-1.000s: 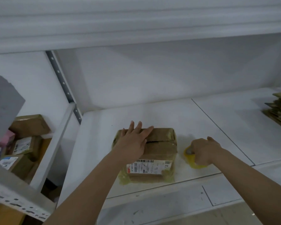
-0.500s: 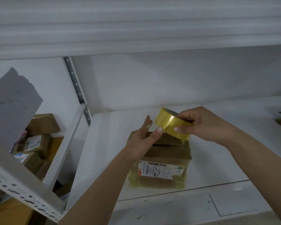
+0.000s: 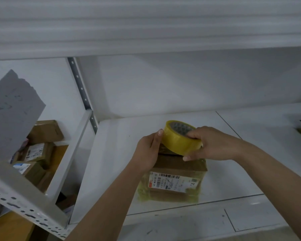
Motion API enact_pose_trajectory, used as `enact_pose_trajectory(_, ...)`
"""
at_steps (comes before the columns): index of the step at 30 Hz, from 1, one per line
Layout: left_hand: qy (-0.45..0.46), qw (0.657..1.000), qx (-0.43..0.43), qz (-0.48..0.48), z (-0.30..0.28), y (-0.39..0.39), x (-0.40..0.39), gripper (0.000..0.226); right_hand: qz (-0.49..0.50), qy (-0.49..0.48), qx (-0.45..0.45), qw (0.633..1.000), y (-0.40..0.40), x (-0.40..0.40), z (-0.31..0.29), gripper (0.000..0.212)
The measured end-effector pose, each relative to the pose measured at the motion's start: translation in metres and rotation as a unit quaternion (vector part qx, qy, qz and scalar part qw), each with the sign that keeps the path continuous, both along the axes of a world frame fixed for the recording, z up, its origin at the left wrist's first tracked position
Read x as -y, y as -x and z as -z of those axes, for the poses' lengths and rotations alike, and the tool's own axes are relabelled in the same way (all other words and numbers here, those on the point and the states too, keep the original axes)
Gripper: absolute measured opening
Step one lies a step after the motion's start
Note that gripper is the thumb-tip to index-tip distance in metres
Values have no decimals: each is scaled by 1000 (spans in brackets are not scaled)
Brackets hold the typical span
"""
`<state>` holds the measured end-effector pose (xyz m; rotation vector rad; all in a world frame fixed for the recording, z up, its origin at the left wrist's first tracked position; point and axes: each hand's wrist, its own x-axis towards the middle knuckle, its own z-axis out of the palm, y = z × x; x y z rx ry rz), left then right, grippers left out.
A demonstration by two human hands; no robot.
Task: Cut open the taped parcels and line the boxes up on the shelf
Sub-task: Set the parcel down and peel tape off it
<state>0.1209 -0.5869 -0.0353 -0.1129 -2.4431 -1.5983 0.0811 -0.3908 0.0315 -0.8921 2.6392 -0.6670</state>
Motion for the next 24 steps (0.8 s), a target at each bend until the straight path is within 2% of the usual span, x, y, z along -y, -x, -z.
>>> enact_pose_trajectory(2, 22, 999, -23, -8, 0, -1, 0, 65, -25, -49, -32, 998, 1, -4, -3, 26)
enact_pose_trajectory(4, 24, 998, -41, -28, 1, -1, 1, 59, -34, -42, -47, 997, 1, -5, -10, 25)
enact_pose_trajectory(7, 15, 996, -54, -70, 0, -1, 3, 49, -31, 55, -13, 998, -1, 3, -28, 19)
enact_pose_trajectory(9, 11, 995, -51, -80, 2, 1, 5, 50, -3, 114, 5, 993, 1, 10, -34, 32)
enact_pose_trajectory(13, -89, 990, -46, -96, 9, -2, 9, 50, 78, 104, 73, 989, 9, 12, -34, 55)
enact_pose_trajectory(15, -136, 985, -32, -101, 10, -2, 11, 49, 74, 105, 94, 987, 11, 8, -35, 61)
enact_pose_trajectory(17, -202, 974, -14, -106, 9, 0, 13, 44, 52, 131, 132, 981, 15, 0, -35, 61)
enact_pose_trajectory(20, -231, 967, -11, -103, 8, 1, 15, 41, 24, 147, 180, 972, 13, -6, -36, 41)
enact_pose_trajectory(24, -258, 961, -29, -99, 7, -1, 14, 44, 74, 126, 147, 978, 15, 0, -35, 58)
